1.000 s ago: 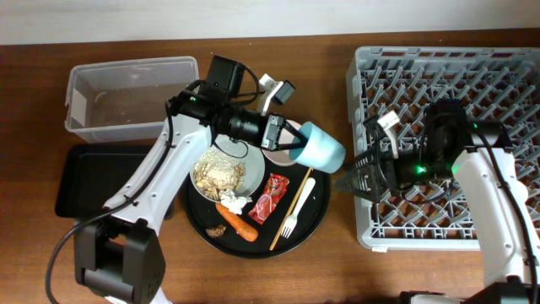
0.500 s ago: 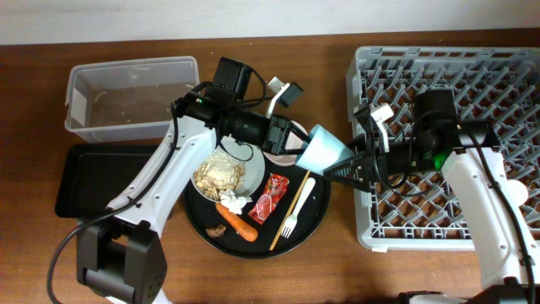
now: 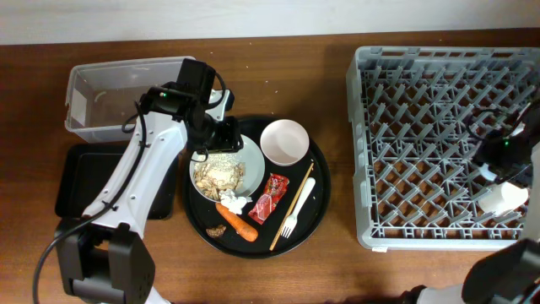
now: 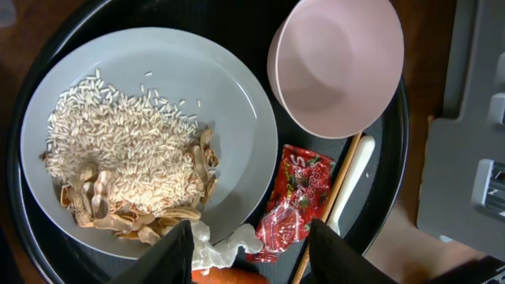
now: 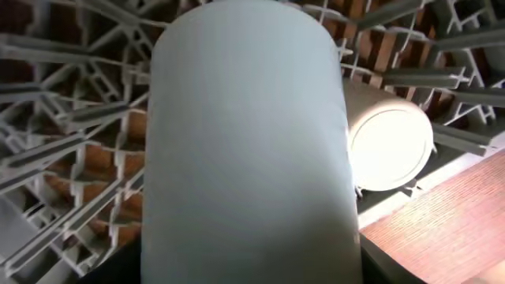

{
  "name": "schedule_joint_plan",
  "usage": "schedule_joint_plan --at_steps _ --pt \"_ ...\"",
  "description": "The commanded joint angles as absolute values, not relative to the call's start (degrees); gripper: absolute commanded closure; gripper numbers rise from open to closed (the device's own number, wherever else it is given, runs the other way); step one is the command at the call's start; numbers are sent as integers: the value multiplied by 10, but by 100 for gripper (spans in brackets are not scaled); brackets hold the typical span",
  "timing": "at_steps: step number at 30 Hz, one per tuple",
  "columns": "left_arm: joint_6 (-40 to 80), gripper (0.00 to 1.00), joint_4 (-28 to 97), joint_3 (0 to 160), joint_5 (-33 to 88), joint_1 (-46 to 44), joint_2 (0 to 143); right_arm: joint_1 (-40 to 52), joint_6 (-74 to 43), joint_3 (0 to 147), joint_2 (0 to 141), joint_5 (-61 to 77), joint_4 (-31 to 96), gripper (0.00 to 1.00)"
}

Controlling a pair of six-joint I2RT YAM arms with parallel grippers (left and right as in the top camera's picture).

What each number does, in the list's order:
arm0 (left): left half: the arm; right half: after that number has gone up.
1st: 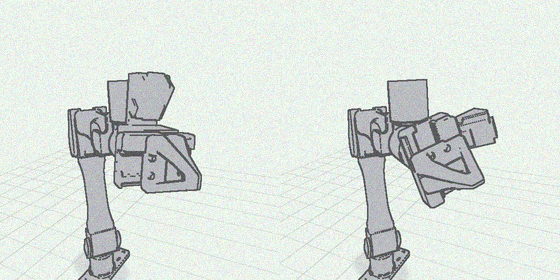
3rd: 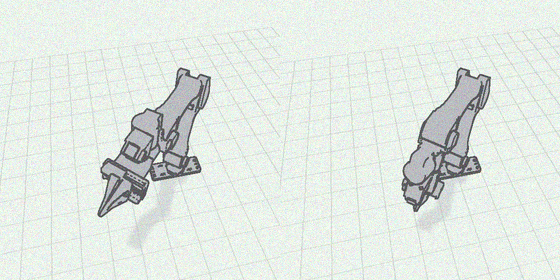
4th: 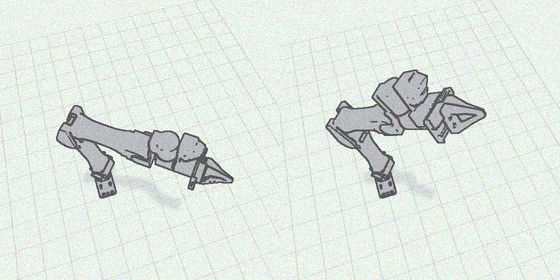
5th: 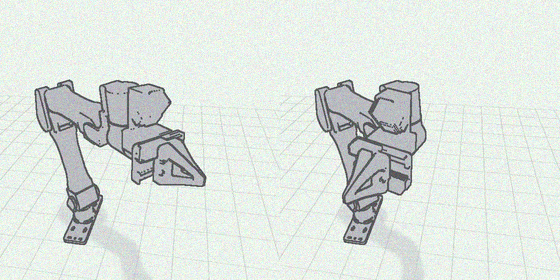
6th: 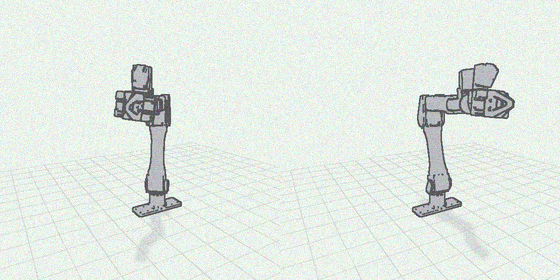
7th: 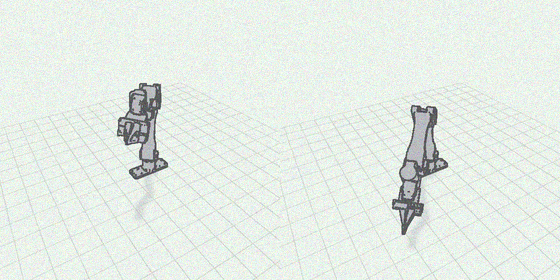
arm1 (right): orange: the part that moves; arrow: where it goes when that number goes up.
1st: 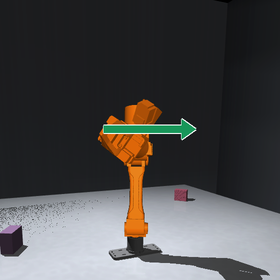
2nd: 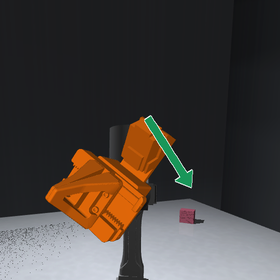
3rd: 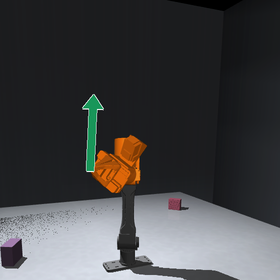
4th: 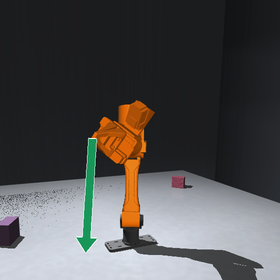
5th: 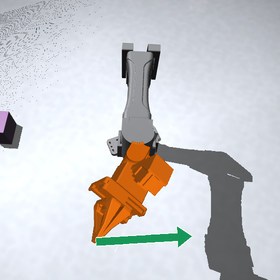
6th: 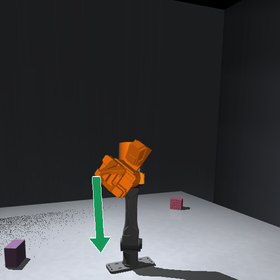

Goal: Sort waste into correct bins and load items into the dishwasher rack
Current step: 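Place the blue cup in the dish rack with the right gripper, then grasp the pink bowl with the right gripper and set it in the rack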

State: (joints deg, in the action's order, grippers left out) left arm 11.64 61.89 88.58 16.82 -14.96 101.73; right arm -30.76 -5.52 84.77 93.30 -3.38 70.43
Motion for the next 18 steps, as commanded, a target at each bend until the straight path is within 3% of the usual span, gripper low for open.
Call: schedule_joint_plan --at_steps 1,2,4,8,12,16,18 --pt "119 53 623 886 160 -149 1001 -316 -65 858 976 -46 706 61" --pt "119 54 625 886 161 -150 1001 -316 -65 858 997 -45 707 50" --pt "119 53 626 886 160 -149 1001 -316 -65 858 1015 -25 701 1" --pt "119 53 628 886 152 -149 1001 -316 -65 891 1010 29 721 1" --pt "119 53 622 886 151 -149 1001 -295 13 981 925 201 822 1" --pt "120 51 655 886 67 -149 1001 -50 56 980 882 270 810 1" --pt "157 46 700 886 6 -136 1001 96 23 979 921 225 723 0"
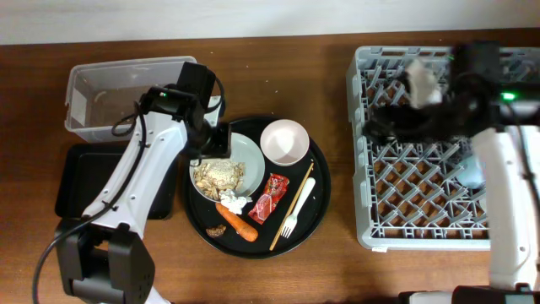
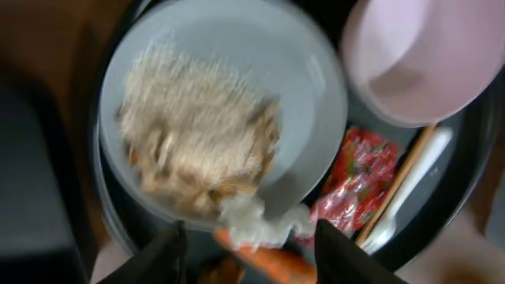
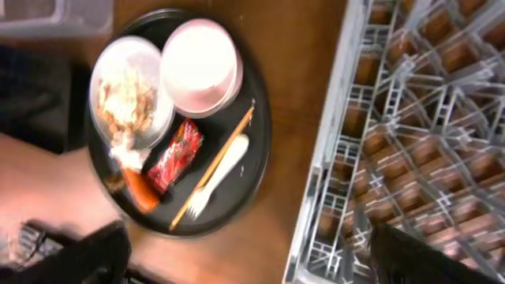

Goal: Sort waste into correct bins and load items into the dishwasher rack
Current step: 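Grasp the pink bowl with the right gripper and set it in the rack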

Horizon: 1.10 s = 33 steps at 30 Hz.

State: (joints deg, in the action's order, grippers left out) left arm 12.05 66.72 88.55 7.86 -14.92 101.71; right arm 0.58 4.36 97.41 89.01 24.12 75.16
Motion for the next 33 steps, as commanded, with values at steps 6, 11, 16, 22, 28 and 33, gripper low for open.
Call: schedule_joint_plan --at_steps 6,11,16,22,28,33 --pt "160 46 720 886 6 -95 1001 217 -161 979 1147 66 603 31" --pt "160 45 716 886 6 -95 1001 218 -175 979 1248 83 580 79" --pt "160 45 717 886 6 -95 1001 204 -175 997 1224 74 608 96" --pt "160 45 710 886 6 -95 1001 18 -174 1155 1020 -354 711 96" --pt "161 45 696 886 6 -95 1001 -169 -142 1153 1206 -785 526 96" --pt "161 45 681 886 22 -96 1001 -117 -145 1153 1343 -691 543 96"
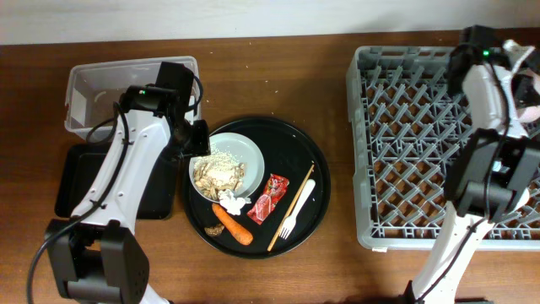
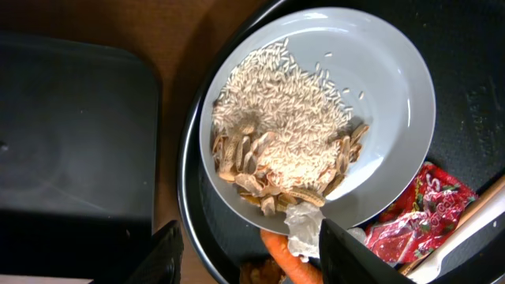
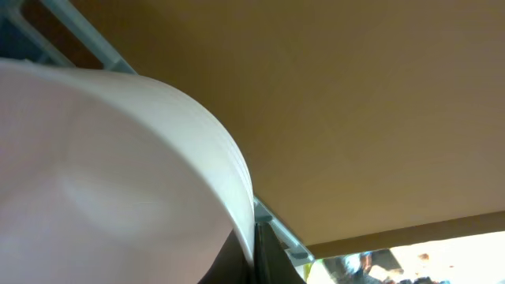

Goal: Sort waste into correct bins and load items into the dishwasher rack
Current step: 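Grasp the pink bowl with the right gripper and set it in the rack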

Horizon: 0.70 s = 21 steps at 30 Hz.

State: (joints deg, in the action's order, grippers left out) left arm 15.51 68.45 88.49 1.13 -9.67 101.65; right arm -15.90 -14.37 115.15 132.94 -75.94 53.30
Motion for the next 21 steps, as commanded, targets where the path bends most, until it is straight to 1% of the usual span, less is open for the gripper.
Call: schedule_joint_plan --at_steps 1,2,3,5,6,8,9,10,11,12,14,16,18,21 --pt "161 45 681 886 22 -96 1001 -86 -144 1153 1344 -650 562 95" --pt "161 45 682 886 22 -96 1001 -57 -145 1153 1344 -646 584 75" --pt "160 45 682 886 22 -96 1001 -30 -144 1153 1344 -647 613 1" --pt "160 45 682 886 21 -96 1001 1 -155 1153 1333 -629 653 1" --pt "160 45 682 886 21 -96 1001 18 -220 1155 1299 -610 696 1" --pt "158 45 682 886 21 -96 1001 17 -220 1155 1238 -519 724 1" --pt "158 45 682 886 21 -96 1001 8 -219 1155 1193 -438 740 1" --pt "158 36 682 886 21 -96 1001 -14 -217 1155 1127 -287 769 1" --pt "158 35 682 886 21 -96 1001 -32 -198 1155 1090 -199 786 1" --pt "158 34 682 886 21 -96 1001 -55 -165 1155 1048 -98 810 1" --pt "158 35 686 886 22 -100 1002 -102 -105 1154 992 60 883 1" --pt "149 35 686 885 22 -152 1002 -129 -90 1151 972 73 954 1" --pt "149 35 679 877 21 -259 1003 -162 -83 1094 939 74 956 1" --pt "150 35 661 837 16 -349 1004 -211 -83 837 791 84 854 1"
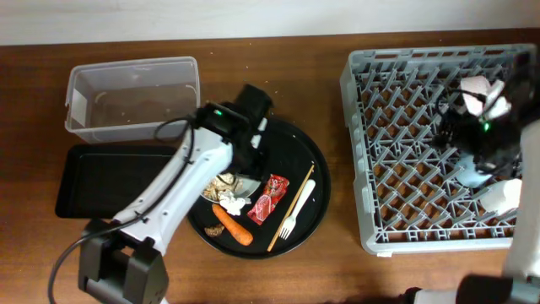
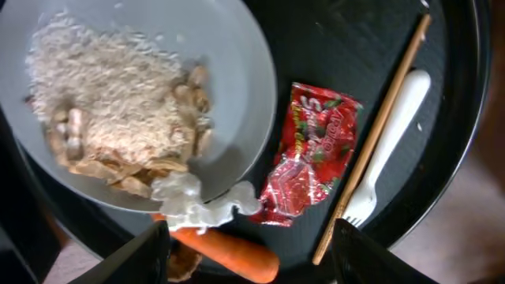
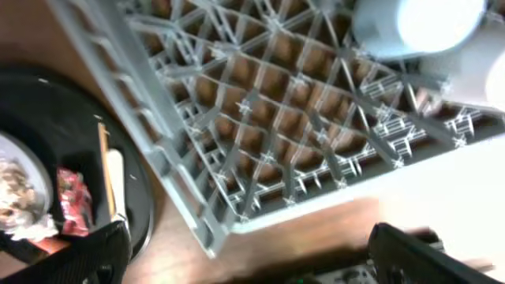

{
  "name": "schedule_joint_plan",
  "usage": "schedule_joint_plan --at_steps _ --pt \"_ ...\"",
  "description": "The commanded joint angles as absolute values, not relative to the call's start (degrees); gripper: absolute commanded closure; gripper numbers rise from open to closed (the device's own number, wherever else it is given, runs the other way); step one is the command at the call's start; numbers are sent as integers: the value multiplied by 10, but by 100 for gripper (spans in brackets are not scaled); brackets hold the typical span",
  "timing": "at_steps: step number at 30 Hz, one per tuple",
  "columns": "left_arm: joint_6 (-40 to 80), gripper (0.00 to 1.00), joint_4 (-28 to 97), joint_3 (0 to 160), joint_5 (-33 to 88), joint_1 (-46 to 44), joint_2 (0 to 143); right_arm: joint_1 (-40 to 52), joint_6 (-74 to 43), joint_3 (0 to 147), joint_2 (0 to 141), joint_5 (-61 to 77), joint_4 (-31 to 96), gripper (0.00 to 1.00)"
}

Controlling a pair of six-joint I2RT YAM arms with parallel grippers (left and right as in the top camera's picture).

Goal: Sort waste into correct bins and load items into the dishwasher rack
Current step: 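Grasp the pink bowl with the right gripper and set it in the rack, then pick the red snack wrapper with the left gripper and drop it in the clear bin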

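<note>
My left gripper (image 2: 251,237) hangs open over the round black tray (image 2: 458,95). An orange carrot (image 2: 229,251) lies below its gap. A grey plate (image 2: 237,71) of rice and peels, a white tissue (image 2: 193,197), a red wrapper (image 2: 312,150), a chopstick (image 2: 379,134) and a white fork (image 2: 387,154) also lie on the tray. My right gripper (image 3: 248,233) is open and empty above the grey dishwasher rack (image 3: 260,134). What looks like the pale pink bowl (image 1: 476,85) stands in the rack at the back right. A blue-grey cup (image 3: 414,24) sits in the rack.
A clear plastic bin (image 1: 131,97) stands at the back left, with a flat black bin (image 1: 93,177) in front of it. A white cup (image 1: 507,195) rests near the rack's right edge. The left arm (image 1: 181,181) crosses the tray's left side.
The left gripper has moved from the plate's left edge to the tray's middle, above the carrot and wrapper. The right gripper has let go of the pink bowl and now stands open over the rack.
The pink bowl first sat on the tray while the right gripper was at the cups in the rack. Then the right arm reached across the rack toward the tray. Later the bowl was off the tray, held at the rack's back right. Now it is released.
</note>
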State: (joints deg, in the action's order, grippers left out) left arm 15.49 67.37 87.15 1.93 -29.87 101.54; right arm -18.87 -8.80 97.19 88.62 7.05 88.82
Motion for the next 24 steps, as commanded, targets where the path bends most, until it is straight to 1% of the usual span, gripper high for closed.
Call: schedule_joint_plan --at_steps 1,2,4,5,7,9,12,13,14,15,17,18,20,24 --pt "149 36 646 825 16 -363 1004 -211 -79 785 767 84 833 1" --pt "133 36 616 799 15 -385 1004 -211 -77 731 746 84 820 1" --pt "132 35 577 756 15 -413 1004 -211 -77 673 743 84 798 1" --pt "132 36 559 736 15 -421 1004 -211 -73 667 743 84 796 1" --pt "132 41 505 686 8 -426 1004 -211 -73 667 743 84 796 1" --pt "132 41 447 638 6 -426 1004 -211 -73 667 743 84 796 1" --pt "119 41 407 609 -3 -426 1007 -211 -73 667 743 84 797 1" --pt "119 48 405 609 -16 -426 1012 -211 -73 667 743 84 797 2" --pt "119 53 402 609 -22 -426 1016 -211 -73 667 743 84 797 1" --pt "119 66 398 609 -31 -426 1023 -211 -73 667 743 84 797 1" --pt "119 97 395 610 -40 -426 1024 -211 -73 667 743 84 796 1" --pt "119 100 395 611 -50 -426 1024 -211 -73 667 743 84 796 1" --pt "119 100 409 628 -50 -426 1021 -211 -73 667 743 84 797 1" --pt "119 100 483 700 -58 -426 945 -211 -73 667 743 84 796 1"
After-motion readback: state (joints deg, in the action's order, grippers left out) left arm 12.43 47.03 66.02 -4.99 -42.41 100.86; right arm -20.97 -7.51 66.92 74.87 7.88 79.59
